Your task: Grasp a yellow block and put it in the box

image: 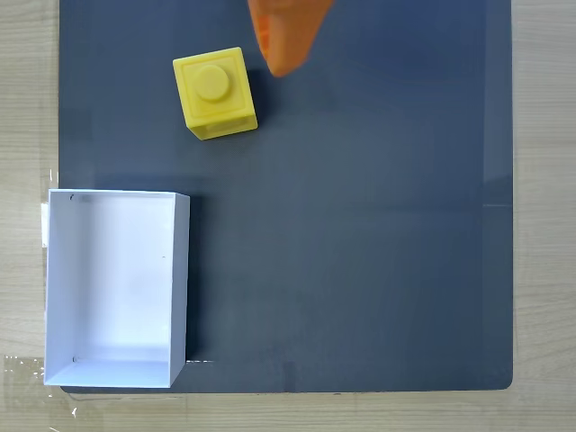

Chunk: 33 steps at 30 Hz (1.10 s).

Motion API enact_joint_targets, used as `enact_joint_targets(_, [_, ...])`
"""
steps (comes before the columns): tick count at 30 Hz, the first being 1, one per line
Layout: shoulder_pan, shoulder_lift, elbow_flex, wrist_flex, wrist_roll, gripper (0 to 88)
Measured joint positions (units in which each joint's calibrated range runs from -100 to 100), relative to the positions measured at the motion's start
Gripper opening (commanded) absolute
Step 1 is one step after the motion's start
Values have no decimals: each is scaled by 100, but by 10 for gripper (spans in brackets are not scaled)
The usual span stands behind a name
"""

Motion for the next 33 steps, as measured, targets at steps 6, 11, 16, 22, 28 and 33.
enact_joint_targets(6, [468,337,0,424,217,452])
enact_joint_targets(11, [1017,801,0,450,232,488])
enact_joint_targets(16, [1350,1441,0,450,232,488])
enact_joint_targets(22, [1377,2107,0,459,497,488])
enact_joint_targets(28, [1368,2453,0,459,734,487])
enact_joint_targets(33, [1368,2554,307,459,946,487])
